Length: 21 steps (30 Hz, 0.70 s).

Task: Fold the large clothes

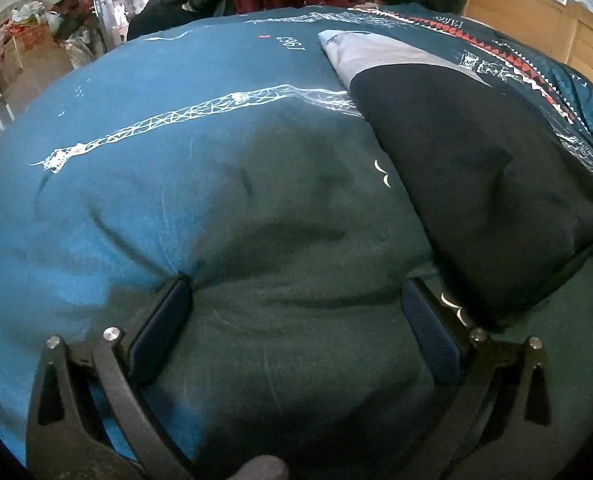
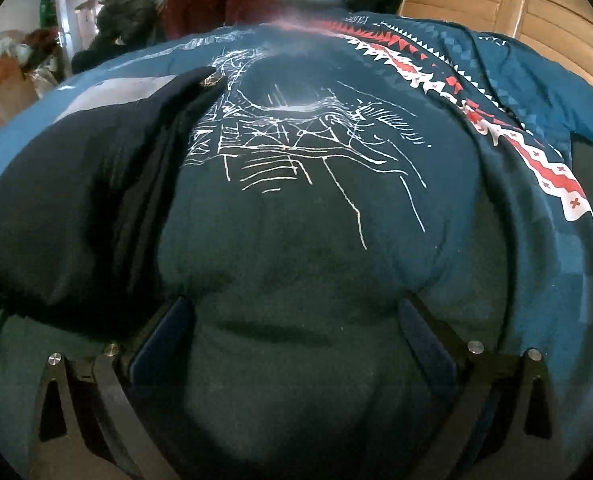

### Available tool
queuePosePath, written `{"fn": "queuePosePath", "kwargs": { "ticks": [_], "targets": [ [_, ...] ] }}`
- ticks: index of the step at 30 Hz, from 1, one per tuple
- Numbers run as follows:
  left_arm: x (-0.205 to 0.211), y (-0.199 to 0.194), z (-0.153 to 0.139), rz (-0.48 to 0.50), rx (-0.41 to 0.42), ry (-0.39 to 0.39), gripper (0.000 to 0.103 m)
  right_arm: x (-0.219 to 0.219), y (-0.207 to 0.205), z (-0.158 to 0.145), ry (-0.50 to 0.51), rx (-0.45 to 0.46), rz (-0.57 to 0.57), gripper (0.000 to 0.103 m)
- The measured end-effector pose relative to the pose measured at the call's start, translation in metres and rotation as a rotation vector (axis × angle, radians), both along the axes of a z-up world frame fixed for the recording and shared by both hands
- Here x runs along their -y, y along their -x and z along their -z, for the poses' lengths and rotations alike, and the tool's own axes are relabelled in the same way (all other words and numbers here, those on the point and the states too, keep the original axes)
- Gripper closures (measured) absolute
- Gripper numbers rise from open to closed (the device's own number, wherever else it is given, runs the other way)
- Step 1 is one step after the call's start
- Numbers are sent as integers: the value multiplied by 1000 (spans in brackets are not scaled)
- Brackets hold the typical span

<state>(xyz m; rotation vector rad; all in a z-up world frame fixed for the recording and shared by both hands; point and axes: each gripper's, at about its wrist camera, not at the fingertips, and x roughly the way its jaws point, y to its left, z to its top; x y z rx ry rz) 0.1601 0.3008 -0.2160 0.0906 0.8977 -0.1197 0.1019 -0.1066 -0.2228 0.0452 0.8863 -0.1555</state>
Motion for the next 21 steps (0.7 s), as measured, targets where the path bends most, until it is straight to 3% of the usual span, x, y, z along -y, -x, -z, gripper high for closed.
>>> {"fn": "queuePosePath", "kwargs": {
  "ticks": [15, 18, 21],
  "targets": [
    [-3, -1, -2, -3, -26, 21, 0, -1, 0, -3, 2, -12, -3, 0],
    [-7, -2, -20, -2, -32, 56, 0, 0, -2, -17, -34, -36, -47, 0],
    [-5, 20, -71, -24, 84, 124, 0, -13, 10, -65, -50, 12, -87, 0]
  ]
}}
